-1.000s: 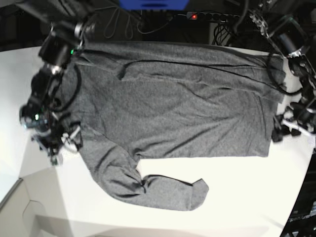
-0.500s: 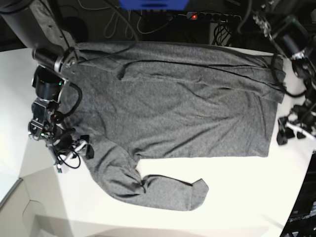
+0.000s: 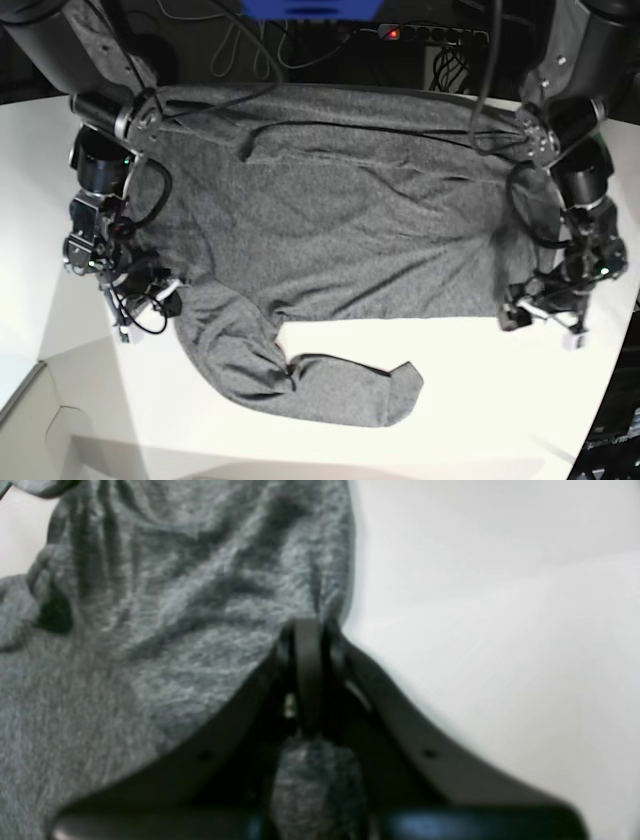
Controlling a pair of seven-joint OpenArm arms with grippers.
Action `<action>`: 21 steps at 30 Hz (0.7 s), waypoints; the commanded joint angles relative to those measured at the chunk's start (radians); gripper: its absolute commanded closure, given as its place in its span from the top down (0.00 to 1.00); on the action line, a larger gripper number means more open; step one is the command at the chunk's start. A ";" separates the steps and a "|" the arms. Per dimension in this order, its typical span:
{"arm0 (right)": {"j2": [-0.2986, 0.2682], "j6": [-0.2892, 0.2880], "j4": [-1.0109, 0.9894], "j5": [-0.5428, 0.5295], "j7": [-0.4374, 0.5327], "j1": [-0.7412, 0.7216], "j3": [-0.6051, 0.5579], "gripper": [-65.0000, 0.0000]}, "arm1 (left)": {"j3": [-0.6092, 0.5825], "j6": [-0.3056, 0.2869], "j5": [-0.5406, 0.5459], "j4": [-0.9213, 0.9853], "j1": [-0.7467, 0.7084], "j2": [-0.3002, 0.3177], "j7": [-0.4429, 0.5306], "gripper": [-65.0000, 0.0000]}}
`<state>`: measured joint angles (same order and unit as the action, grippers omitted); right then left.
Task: Layout the t-shirt on the table in an organized manner, then fold the t-shirt properly
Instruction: 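Release the edge and grasp the shirt's opposite edge with both grippers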
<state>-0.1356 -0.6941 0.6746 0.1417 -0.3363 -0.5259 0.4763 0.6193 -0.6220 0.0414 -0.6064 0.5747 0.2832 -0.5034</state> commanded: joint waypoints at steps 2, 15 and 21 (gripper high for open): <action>-0.012 -0.004 0.009 0.005 -0.008 -0.009 -0.001 0.00 | 0.001 -0.003 0.012 0.027 0.051 0.020 0.058 0.78; -0.012 -0.004 0.009 0.005 -0.011 -0.004 -0.001 0.00 | 0.001 0.032 0.005 0.122 0.078 0.027 0.139 0.78; -0.023 -0.004 0.009 0.005 -0.011 -0.004 -0.001 0.00 | -0.003 0.164 0.004 0.116 0.058 0.047 0.144 0.78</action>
<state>-0.1490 -0.6952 0.6750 0.1265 -0.3275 -0.5144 0.4763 0.6182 -0.4446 0.0303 -0.4721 0.5934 0.3256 -0.3767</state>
